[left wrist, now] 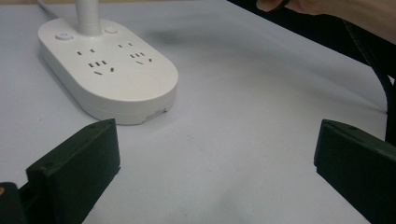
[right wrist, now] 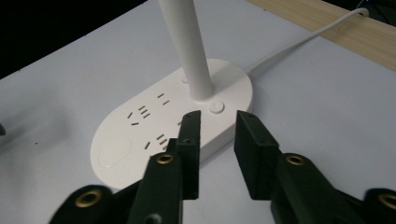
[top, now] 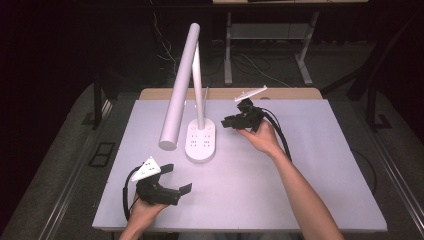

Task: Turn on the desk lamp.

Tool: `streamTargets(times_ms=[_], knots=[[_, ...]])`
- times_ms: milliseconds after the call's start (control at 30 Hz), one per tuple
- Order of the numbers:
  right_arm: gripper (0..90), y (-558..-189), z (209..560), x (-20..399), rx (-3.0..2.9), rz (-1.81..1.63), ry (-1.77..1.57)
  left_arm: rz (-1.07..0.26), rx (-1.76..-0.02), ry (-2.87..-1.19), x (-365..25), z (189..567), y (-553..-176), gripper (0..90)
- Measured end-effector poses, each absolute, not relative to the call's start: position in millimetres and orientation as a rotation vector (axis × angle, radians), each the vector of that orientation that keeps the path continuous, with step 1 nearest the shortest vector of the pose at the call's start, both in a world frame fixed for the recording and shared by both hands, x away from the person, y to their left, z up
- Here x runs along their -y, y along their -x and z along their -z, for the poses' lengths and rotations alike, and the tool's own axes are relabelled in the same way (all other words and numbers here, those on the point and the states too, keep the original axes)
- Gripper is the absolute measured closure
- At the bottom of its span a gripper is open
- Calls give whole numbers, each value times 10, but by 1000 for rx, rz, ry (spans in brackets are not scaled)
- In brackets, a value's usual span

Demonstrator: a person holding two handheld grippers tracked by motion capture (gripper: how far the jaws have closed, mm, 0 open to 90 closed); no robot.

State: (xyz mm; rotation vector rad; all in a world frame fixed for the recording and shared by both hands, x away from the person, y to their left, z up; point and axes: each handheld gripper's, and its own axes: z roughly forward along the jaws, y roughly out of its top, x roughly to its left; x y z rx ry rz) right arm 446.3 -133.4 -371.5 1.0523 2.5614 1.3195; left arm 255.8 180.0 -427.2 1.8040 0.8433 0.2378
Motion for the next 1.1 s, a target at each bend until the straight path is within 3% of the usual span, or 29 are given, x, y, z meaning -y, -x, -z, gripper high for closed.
streamTargets(times_ms=[67, 133, 200, 233, 267, 300, 333, 400, 433, 467, 1100], knots=[[624, -4437, 3701, 1371, -2558, -1317, -1050, -237, -846, -1803, -1799, 4272, -2556, 0], [508, -4354, 3656, 1489, -2529, -1340, -1057, -237, -846, -1802, -1799, 4271, -2556, 0], [464, -4323, 3640, 1526, -2519, -1349, -1066, -238, -846, -1803, -1799, 4271, -2556, 0], [347, -4267, 3615, 1597, -2506, -1354, -1078, -238, -847, -1802, -1796, 4272, -2556, 0], [347, -4267, 3615, 1597, -2506, -1354, -1078, -237, -847, -1802, -1794, 4273, -2556, 0], [221, -4208, 3598, 1660, -2498, -1356, -1084, -238, -845, -1805, -1793, 4273, -2558, 0], [221, -4208, 3598, 1660, -2498, -1356, -1084, -238, -846, -1804, -1790, 4275, -2558, 0], [102, -4122, 3589, 1767, -2474, -1358, -1095, -237, -845, -1808, -1788, 4276, -2559, 0], [102, -4122, 3589, 1767, -2474, -1358, -1095, -237, -844, -1808, -1787, 4276, -2560, 0], [7, -4062, 3587, 1834, -2466, -1347, -1115, -237, -844, -1806, -1786, 4276, -2560, 0], [3, -3384, 3661, 2396, -2409, -1373, -1172, -236, -843, -1807, -1771, 4276, -2556, 0]])
